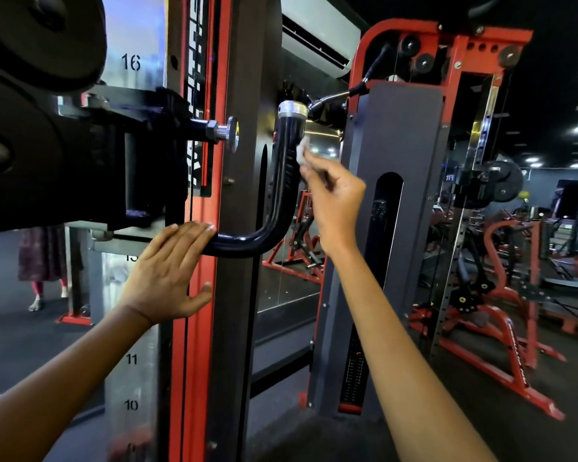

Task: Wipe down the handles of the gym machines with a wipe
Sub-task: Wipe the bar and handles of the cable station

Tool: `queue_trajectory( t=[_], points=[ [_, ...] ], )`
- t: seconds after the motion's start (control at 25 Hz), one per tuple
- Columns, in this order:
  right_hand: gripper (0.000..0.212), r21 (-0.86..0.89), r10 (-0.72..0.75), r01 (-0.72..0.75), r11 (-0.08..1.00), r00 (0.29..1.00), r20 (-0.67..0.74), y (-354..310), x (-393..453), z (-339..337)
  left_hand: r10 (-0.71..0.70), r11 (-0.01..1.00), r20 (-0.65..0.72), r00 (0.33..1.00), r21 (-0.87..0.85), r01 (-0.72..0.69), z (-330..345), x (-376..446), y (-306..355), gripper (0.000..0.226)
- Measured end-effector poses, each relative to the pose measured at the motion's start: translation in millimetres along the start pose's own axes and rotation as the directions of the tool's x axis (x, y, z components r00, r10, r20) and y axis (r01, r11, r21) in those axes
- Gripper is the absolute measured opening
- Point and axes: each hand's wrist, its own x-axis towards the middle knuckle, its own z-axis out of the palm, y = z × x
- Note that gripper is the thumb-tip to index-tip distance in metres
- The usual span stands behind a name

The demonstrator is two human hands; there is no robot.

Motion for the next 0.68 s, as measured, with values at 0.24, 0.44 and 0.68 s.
queue_trajectory(
  t=[0.24,0.44,0.68],
  points=[
    [0.021,-0.026,0.081,-0.083,0.996,0.994,-0.075,10,-101,1,0.006,1.000,0.022,1.000,0.004,-0.007,-1,1,1,0.080],
    [0.018,-0.151,-0.004,-0.029,0.988,0.977,-0.213,-2,-125,23,0.006,1.000,0.031,0.999,-0.025,-0.006,-5,1,1,0.079],
    [0.024,-0.375,-0.218,0.162,0.913,0.969,-0.113,-4,-128,36,0.024,0.998,0.014,1.000,-0.060,-0.024,-2,1,-2,0.080]
  ],
)
